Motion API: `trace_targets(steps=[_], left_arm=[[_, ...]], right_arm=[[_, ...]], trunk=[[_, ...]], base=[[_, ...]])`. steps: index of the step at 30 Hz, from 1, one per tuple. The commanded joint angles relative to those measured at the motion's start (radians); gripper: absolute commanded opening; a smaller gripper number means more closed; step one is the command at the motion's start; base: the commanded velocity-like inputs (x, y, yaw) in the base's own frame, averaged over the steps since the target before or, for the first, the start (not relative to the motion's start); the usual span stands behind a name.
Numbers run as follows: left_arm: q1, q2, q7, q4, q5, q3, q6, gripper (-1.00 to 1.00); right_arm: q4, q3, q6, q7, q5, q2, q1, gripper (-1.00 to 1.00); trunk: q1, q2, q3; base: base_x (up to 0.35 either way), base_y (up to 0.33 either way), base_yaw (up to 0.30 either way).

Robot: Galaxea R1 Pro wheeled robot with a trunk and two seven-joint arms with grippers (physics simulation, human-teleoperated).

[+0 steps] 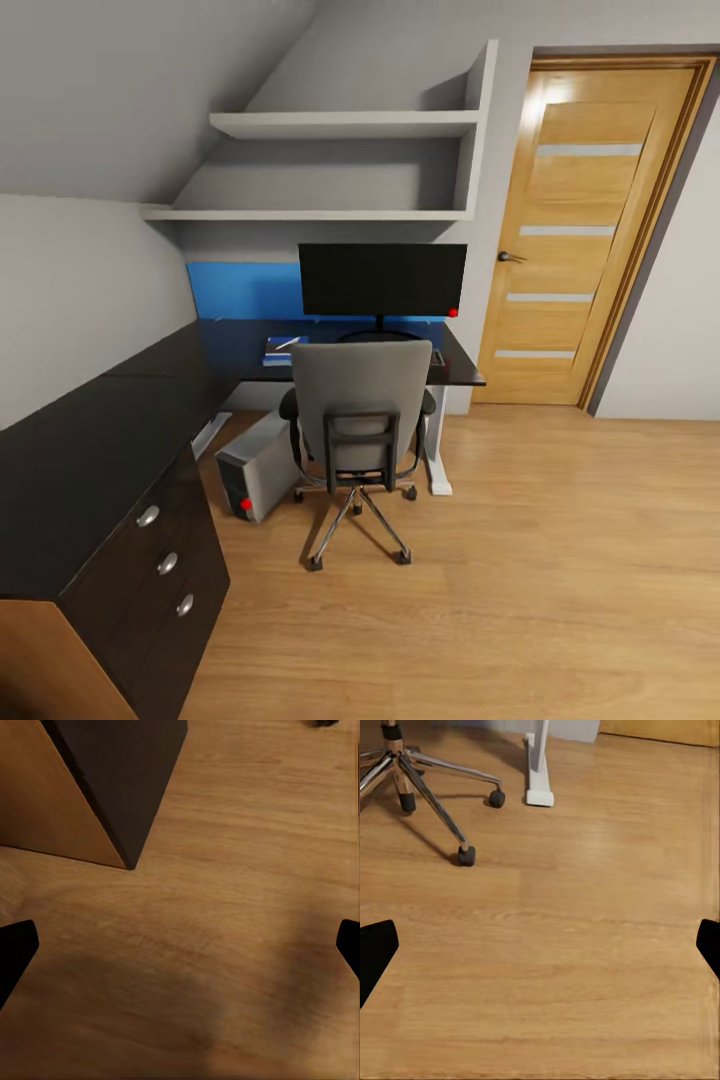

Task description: In the bedroom, organize the workspace by keeping the computer under the desk, ensuring the monitor is on the desk, placing the keyboard on the desk next to the monitor, placing the mouse on the desk next to the keyboard, moving the folder from the swivel chair onto the desk next to the mouse, stacking the notebook on top of the folder with the pen on top of the notebook, and positioning the swivel chair next to the desk.

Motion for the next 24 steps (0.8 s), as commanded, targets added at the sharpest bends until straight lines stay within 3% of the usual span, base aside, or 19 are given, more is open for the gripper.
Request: trace_targets(steps=[1,3,7,11,20,24], left_arm=[[0.009,0.000,0.005,0.000,0.003,-0.011,-0.022,1.00],[0.037,-0.002,0.006,0.000,0.003,-0.012,-0.095,1.00],[0.045,-0.006,0.006,0.000,0.002,-0.012,-0.122,1.00],[0.047,-0.007,0.003,0.000,0.001,-0.013,-0.124,1.00],[0.047,-0.008,0.000,-0.001,0.001,-0.014,-0.116,1.00],[0.047,-0.008,0.000,-0.001,0.001,-0.014,-0.115,1.00]], right_arm=[[0.002,0.013,-0.012,0.000,-0.006,-0.003,0.009,1.00],[0.003,0.013,-0.033,-0.001,-0.007,-0.012,0.044,1.00],[0.002,0.013,-0.033,-0.001,-0.009,-0.015,0.071,1.00],[0.001,0.013,-0.032,0.000,-0.009,-0.015,0.076,1.00],[-0.001,0.014,-0.029,0.002,-0.006,-0.012,0.077,1.00],[0.002,0.014,-0.019,0.003,-0.006,0.002,0.078,1.00]], trunk=[[-0.004,0.007,0.003],[-0.012,0.021,0.009],[-0.027,0.049,0.021],[-0.042,0.077,0.034],[-0.042,0.077,0.034],[-0.042,0.077,0.034]], base=[[0.000,0.000,0.000],[0.000,0.000,0.000],[0.000,0.000,0.000],[0.000,0.000,0.000],[0.000,0.000,0.000],[0.000,0.000,0.000]])
